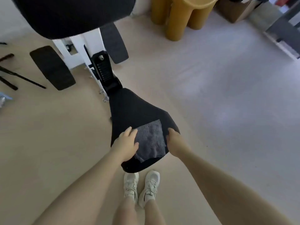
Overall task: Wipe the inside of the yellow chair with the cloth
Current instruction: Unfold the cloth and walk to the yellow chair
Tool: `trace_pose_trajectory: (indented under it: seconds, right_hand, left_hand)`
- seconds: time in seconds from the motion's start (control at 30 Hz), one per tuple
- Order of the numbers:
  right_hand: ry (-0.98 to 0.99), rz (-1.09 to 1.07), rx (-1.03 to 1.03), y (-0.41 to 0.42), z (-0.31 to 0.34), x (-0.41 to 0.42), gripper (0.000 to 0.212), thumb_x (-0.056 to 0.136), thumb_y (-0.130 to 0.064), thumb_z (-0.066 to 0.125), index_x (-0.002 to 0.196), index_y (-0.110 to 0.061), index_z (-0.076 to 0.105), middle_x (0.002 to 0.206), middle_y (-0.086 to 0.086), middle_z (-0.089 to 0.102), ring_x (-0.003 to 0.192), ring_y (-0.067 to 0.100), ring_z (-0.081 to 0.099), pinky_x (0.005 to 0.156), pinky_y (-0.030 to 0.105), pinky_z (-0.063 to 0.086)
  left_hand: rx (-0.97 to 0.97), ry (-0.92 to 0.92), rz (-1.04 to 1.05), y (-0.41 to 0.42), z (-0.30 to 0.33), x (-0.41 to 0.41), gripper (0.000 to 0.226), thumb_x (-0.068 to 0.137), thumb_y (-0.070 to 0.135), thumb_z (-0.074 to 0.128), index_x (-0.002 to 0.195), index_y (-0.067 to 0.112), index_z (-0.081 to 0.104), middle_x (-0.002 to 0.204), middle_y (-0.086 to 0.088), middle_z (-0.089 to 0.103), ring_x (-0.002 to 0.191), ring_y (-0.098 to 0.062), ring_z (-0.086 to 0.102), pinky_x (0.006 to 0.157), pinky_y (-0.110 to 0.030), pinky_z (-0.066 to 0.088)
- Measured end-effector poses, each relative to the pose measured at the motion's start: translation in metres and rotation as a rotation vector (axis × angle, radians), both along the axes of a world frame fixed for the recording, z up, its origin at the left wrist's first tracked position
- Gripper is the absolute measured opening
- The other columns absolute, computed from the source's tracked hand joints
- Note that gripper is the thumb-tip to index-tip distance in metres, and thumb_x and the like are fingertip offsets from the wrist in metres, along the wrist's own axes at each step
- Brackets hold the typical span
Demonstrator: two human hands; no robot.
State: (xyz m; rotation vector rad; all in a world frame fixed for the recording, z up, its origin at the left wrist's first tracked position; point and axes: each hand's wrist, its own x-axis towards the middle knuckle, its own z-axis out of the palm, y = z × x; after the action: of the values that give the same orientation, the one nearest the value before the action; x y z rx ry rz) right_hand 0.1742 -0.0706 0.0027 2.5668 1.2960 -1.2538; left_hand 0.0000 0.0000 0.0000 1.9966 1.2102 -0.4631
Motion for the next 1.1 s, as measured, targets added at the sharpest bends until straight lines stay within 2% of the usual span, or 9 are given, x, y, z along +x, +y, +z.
trace_pose_trajectory:
  seconds: [0.1, 0.2, 0.3, 0.4, 0.6, 0.83, 0.97, 1.03, 1.1]
  right_hand:
    - [-0.011, -0.019, -0.037, 0.009, -0.031, -0.001, 0.047, 0.099, -0.019, 0.036, 0.143, -0.015, 0.022, 0.140, 0.012, 0.037, 0.121, 0.032, 0.043, 0.094, 0.040, 0.042]
    - [-0.101, -0.092, -0.015, 0.015, -0.051, -0.009, 0.049, 0.094, -0.027, 0.049, 0.137, -0.012, 0.031, 0.134, 0.012, 0.041, 0.120, 0.033, 0.041, 0.096, 0.043, 0.042]
    - [0.007, -0.309, -0.049, 0.022, -0.055, -0.020, 0.029, 0.088, -0.024, 0.054, 0.115, -0.014, 0.048, 0.111, 0.012, 0.056, 0.106, 0.032, 0.051, 0.086, 0.042, 0.049]
    - [0.168, -0.378, -0.005, 0.021, -0.041, -0.025, 0.007, 0.086, -0.019, 0.052, 0.089, -0.013, 0.054, 0.097, 0.009, 0.056, 0.092, 0.028, 0.054, 0.071, 0.035, 0.046]
    - [0.347, -0.567, 0.185, 0.006, 0.075, 0.045, 0.011, 0.090, -0.015, 0.052, 0.100, -0.009, 0.050, 0.091, 0.008, 0.056, 0.078, 0.020, 0.052, 0.068, 0.033, 0.044]
    - [0.005, -0.547, 0.497, 0.012, 0.197, 0.178, 0.040, 0.095, -0.030, 0.049, 0.131, -0.012, 0.043, 0.127, 0.006, 0.050, 0.110, 0.024, 0.052, 0.086, 0.030, 0.039]
    - [0.182, -0.465, 0.506, 0.034, 0.222, 0.258, 0.033, 0.097, -0.034, 0.040, 0.118, -0.013, 0.055, 0.114, 0.003, 0.057, 0.106, 0.021, 0.054, 0.091, 0.033, 0.041]
    - [0.331, -0.424, 0.459, 0.047, 0.230, 0.295, 0.041, 0.098, -0.040, 0.033, 0.122, -0.014, 0.054, 0.125, 0.007, 0.054, 0.116, 0.024, 0.050, 0.101, 0.037, 0.038]
    - [0.437, -0.341, 0.433, 0.060, 0.241, 0.331, 0.045, 0.100, -0.035, 0.034, 0.128, -0.004, 0.049, 0.126, 0.019, 0.052, 0.120, 0.032, 0.046, 0.098, 0.028, 0.040]
  left_hand:
    - [0.114, 0.075, -0.069, 0.001, -0.028, 0.008, 0.057, 0.101, 0.020, 0.033, 0.151, 0.022, 0.007, 0.158, -0.002, -0.008, 0.143, -0.025, 0.006, 0.114, -0.036, 0.021]
    - [0.208, 0.122, -0.144, 0.000, -0.041, 0.011, 0.060, 0.100, 0.023, 0.037, 0.151, 0.017, 0.006, 0.156, -0.008, 0.008, 0.141, -0.026, 0.015, 0.112, -0.036, 0.023]
    - [0.220, 0.173, -0.114, 0.011, -0.043, 0.017, 0.054, 0.097, 0.028, 0.044, 0.146, 0.014, 0.024, 0.136, -0.007, 0.043, 0.121, -0.025, 0.044, 0.095, -0.036, 0.038]
    - [0.032, 0.164, -0.051, 0.024, -0.026, 0.025, 0.030, 0.098, 0.027, 0.042, 0.124, 0.015, 0.050, 0.120, -0.006, 0.053, 0.104, -0.023, 0.054, 0.086, -0.034, 0.043]
    - [-0.259, -0.241, 0.111, 0.061, 0.076, 0.071, 0.008, 0.095, 0.023, 0.049, 0.095, 0.022, 0.057, 0.095, 0.005, 0.060, 0.090, -0.013, 0.058, 0.074, -0.025, 0.046]
    - [-0.219, -0.430, -0.033, 0.091, 0.191, 0.222, 0.012, 0.095, 0.013, 0.048, 0.097, 0.013, 0.060, 0.095, -0.007, 0.063, 0.089, -0.023, 0.058, 0.085, -0.040, 0.049]
    - [-0.135, -0.535, 0.104, 0.093, 0.214, 0.316, 0.006, 0.090, 0.014, 0.053, 0.092, 0.017, 0.058, 0.099, -0.011, 0.064, 0.096, -0.029, 0.060, 0.085, -0.043, 0.051]
    - [-0.146, -0.562, 0.156, 0.094, 0.222, 0.361, 0.006, 0.091, 0.014, 0.054, 0.095, 0.016, 0.058, 0.100, -0.010, 0.063, 0.097, -0.028, 0.059, 0.083, -0.040, 0.050]
    - [-0.176, -0.577, 0.184, 0.098, 0.231, 0.404, 0.007, 0.091, 0.011, 0.053, 0.095, 0.012, 0.059, 0.096, -0.011, 0.063, 0.096, -0.028, 0.060, 0.081, -0.039, 0.051]
